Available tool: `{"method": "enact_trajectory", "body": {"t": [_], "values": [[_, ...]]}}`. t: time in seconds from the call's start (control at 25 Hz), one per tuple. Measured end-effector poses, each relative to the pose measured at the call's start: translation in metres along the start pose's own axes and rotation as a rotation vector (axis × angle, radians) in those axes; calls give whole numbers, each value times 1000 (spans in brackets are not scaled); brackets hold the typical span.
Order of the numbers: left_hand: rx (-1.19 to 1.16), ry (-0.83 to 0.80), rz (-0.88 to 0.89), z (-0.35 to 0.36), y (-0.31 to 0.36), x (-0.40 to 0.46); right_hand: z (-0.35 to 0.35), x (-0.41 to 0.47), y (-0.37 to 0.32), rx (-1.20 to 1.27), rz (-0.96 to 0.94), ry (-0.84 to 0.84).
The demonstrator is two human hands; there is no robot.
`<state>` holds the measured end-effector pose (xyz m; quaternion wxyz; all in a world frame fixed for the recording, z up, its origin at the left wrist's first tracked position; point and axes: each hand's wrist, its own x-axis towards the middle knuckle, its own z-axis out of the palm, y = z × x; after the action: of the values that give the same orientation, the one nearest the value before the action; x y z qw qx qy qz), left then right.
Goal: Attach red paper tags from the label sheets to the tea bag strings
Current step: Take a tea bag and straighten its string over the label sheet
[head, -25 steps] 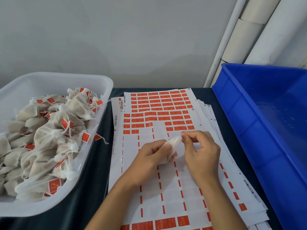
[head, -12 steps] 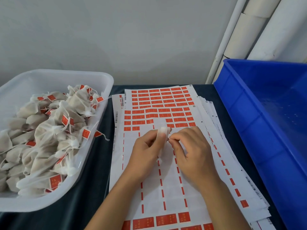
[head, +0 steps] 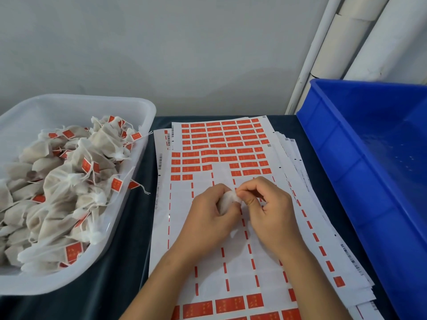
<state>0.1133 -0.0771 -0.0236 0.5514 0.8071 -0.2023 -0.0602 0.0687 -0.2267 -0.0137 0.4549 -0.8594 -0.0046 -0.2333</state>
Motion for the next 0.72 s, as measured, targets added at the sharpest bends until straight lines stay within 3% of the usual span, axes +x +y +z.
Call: {"method": "enact_trajectory", "body": {"t": [0.48, 0.72], "values": [[62, -7, -18, 0, 1, -3, -7, 3, 5, 70, 161, -186], [46, -20, -29, -2, 4, -3, -11, 4, 7, 89, 197, -152]]}}
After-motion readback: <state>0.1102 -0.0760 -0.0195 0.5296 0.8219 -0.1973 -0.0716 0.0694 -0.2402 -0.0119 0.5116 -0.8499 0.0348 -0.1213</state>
